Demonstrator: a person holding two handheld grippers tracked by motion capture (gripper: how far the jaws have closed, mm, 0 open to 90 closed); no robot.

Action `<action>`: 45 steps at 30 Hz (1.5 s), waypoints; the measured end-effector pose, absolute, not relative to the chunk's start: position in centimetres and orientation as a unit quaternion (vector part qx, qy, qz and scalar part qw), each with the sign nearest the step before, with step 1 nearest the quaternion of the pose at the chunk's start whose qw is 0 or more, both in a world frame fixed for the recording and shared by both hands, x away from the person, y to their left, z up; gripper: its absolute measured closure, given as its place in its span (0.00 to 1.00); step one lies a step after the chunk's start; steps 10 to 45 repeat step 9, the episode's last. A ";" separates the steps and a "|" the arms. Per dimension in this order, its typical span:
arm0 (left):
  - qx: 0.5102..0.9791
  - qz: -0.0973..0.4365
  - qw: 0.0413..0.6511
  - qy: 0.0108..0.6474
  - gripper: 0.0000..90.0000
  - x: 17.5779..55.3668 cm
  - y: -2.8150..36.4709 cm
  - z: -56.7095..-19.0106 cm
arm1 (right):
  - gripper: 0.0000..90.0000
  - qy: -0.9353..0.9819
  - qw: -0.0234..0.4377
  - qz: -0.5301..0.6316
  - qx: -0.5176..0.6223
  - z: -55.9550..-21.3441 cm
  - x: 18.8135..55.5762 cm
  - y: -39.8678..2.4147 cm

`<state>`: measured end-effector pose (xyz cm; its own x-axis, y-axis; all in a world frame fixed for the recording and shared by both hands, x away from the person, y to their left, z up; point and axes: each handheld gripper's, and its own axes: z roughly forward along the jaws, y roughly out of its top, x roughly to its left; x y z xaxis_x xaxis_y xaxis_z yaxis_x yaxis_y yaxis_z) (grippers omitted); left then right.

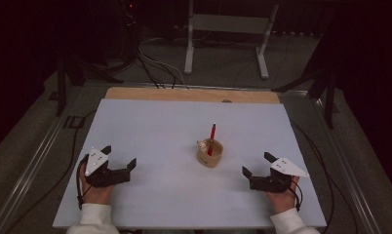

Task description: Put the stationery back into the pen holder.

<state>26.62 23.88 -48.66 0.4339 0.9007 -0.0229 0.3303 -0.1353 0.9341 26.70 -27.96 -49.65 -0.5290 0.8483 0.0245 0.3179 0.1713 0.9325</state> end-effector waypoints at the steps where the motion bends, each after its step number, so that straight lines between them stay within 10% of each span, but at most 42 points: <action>1: 0.692 0.296 0.486 0.445 0.00 26.5 24.1 -48.6 | 0.00 0.717 0.267 0.498 0.407 -49.7 26.7 -28.0; 45: 0.682 0.297 0.472 0.473 0.00 26.3 25.5 -49.0 | 0.00 0.726 0.265 0.480 0.416 -50.0 27.0 -27.9</action>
